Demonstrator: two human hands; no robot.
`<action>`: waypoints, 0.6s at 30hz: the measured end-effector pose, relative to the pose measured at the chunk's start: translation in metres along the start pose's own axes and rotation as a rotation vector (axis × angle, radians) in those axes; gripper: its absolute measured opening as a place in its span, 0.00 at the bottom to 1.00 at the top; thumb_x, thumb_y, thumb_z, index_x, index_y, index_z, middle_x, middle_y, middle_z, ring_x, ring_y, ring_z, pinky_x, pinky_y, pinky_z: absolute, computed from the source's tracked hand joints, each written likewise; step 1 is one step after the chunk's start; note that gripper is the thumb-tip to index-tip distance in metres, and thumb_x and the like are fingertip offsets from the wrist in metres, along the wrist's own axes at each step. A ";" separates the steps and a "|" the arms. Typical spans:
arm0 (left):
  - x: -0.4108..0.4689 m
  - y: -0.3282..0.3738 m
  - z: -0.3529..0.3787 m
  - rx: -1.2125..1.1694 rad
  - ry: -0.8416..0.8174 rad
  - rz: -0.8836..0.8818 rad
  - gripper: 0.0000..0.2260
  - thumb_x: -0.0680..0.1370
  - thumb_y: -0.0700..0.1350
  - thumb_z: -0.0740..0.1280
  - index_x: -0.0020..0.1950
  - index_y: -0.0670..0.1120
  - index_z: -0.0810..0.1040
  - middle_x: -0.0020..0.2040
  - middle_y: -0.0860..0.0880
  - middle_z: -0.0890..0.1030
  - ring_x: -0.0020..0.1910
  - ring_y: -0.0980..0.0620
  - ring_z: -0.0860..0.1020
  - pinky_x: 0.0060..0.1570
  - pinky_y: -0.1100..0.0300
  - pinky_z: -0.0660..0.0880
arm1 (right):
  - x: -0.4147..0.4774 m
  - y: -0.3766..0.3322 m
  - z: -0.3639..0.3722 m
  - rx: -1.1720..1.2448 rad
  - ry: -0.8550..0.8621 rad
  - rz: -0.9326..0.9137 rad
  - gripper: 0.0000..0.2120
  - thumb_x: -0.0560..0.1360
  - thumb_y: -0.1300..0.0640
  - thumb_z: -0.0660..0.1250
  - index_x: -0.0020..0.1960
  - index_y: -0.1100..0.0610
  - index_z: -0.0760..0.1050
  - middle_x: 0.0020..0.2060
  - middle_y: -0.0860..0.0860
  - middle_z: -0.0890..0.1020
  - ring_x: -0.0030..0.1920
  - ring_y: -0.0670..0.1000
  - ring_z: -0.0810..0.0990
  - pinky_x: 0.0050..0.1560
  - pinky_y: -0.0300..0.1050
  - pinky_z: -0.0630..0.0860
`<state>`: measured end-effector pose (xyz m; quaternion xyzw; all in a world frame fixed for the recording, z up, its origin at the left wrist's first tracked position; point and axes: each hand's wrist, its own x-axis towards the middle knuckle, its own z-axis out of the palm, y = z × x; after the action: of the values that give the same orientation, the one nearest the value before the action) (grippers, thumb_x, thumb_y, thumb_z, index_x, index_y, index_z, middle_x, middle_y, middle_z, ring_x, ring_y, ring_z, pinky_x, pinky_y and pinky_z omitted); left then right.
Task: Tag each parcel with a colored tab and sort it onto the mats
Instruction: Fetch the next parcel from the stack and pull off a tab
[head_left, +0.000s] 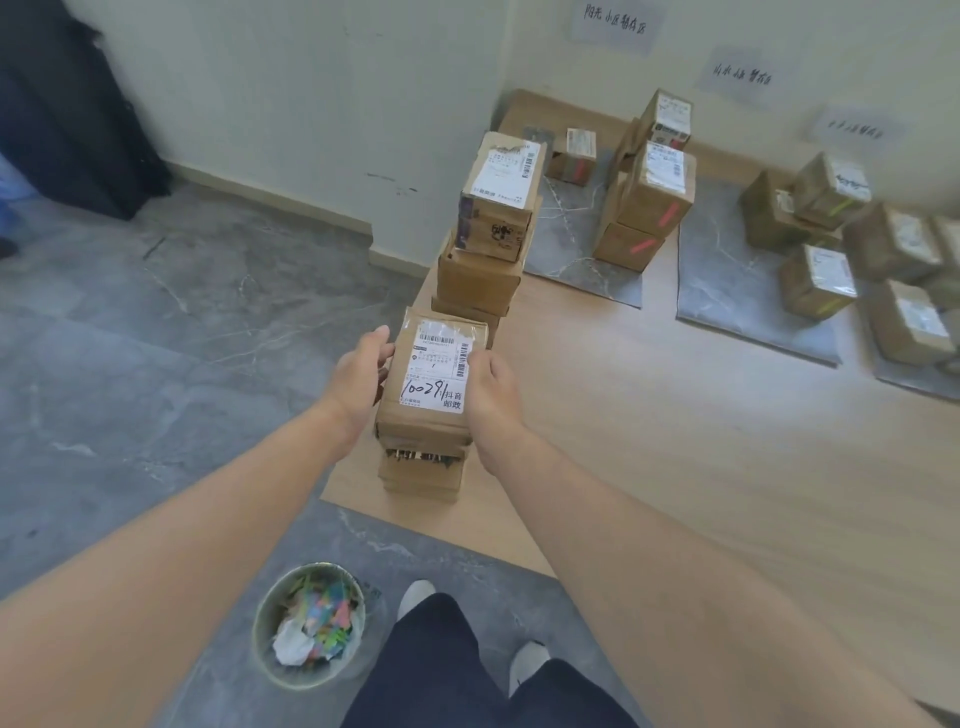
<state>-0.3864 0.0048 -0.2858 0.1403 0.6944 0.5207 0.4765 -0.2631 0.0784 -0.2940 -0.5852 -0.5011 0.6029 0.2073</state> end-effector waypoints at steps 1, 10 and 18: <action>-0.001 0.001 -0.002 0.002 0.006 -0.004 0.26 0.82 0.61 0.54 0.69 0.45 0.77 0.63 0.49 0.81 0.63 0.52 0.77 0.70 0.52 0.69 | -0.001 0.000 0.001 0.011 0.006 -0.002 0.11 0.82 0.47 0.55 0.51 0.49 0.75 0.45 0.46 0.82 0.43 0.46 0.77 0.39 0.42 0.69; -0.026 0.023 0.008 0.019 0.009 0.017 0.21 0.83 0.60 0.52 0.62 0.52 0.80 0.56 0.50 0.82 0.54 0.51 0.80 0.51 0.53 0.74 | -0.020 -0.016 -0.018 0.094 0.100 -0.040 0.13 0.81 0.48 0.56 0.40 0.49 0.72 0.38 0.45 0.80 0.39 0.48 0.76 0.38 0.44 0.69; -0.062 0.071 0.064 0.017 -0.045 0.174 0.22 0.84 0.59 0.51 0.63 0.50 0.80 0.52 0.49 0.83 0.47 0.52 0.80 0.46 0.55 0.73 | -0.045 -0.059 -0.097 0.238 0.128 -0.117 0.17 0.76 0.44 0.57 0.44 0.54 0.78 0.41 0.47 0.85 0.40 0.50 0.77 0.42 0.47 0.72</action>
<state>-0.3244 0.0291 -0.1931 0.2154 0.6731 0.5510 0.4438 -0.1841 0.1001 -0.2030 -0.5636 -0.4449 0.6065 0.3415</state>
